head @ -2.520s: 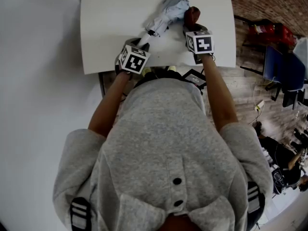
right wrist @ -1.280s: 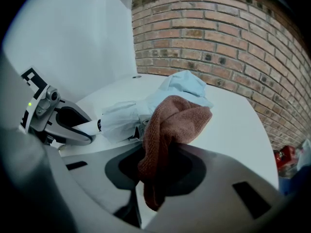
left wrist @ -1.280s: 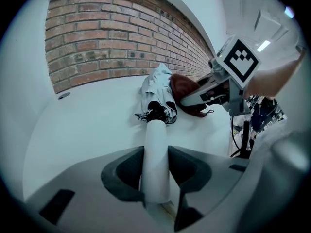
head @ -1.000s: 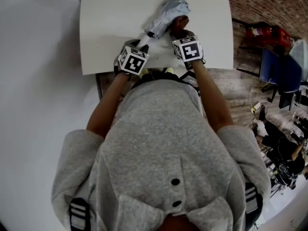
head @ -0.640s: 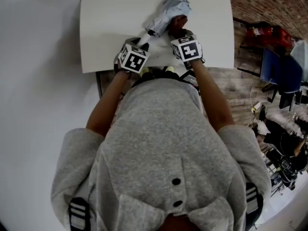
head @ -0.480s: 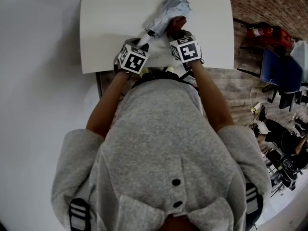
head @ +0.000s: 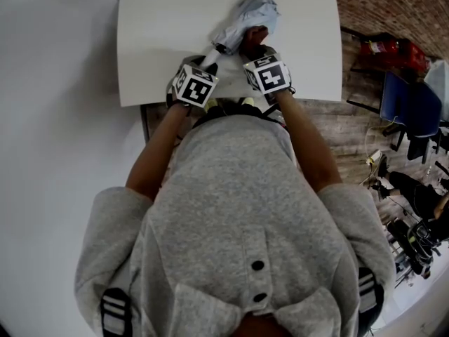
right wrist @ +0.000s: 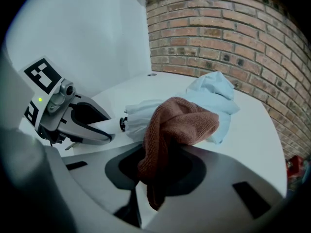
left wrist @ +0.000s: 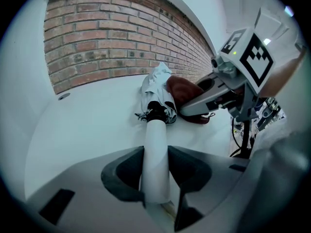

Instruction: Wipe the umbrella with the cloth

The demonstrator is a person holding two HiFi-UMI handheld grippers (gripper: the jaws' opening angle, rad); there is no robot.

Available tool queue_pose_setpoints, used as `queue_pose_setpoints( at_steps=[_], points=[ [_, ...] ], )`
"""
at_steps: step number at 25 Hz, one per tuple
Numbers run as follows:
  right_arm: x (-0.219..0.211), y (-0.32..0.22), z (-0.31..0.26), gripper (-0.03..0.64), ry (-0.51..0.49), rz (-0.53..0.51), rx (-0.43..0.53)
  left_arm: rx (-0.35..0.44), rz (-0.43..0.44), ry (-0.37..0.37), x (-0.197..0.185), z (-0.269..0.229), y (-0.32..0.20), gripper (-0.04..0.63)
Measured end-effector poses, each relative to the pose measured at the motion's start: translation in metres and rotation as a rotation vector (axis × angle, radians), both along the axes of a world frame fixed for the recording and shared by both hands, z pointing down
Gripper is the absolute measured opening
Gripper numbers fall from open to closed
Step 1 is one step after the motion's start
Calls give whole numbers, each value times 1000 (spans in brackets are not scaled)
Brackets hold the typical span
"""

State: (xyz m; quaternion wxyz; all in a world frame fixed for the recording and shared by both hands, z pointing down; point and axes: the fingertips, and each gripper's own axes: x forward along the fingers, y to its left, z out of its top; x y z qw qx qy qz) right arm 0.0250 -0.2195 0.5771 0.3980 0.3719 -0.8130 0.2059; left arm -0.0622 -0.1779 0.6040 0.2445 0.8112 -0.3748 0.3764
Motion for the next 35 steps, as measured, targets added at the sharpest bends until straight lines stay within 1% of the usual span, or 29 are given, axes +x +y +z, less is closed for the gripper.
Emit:
queue_pose_setpoints(
  at_steps=[4, 11, 19, 24, 29, 35],
  points=[
    [-4, 5, 2, 98, -6, -15, -12, 11, 4, 0, 0, 1, -1, 155],
    [-8, 6, 6, 97, -16, -55, -39, -2, 4, 2, 4, 3, -4, 155],
    [-16, 14, -2, 98, -33, -100, -68, -5, 4, 0, 3, 1, -2, 155],
    [-17, 19, 3, 97, -52, -132, -103, -5, 1, -5, 4, 2, -4, 155],
    [-30, 28, -3, 98, -81, -193, -136, -5, 3, -9, 2, 3, -4, 155],
    [-40, 41, -6, 98, -95, -258, -179, -5, 4, -16, 1, 1, -2, 155]
  ],
)
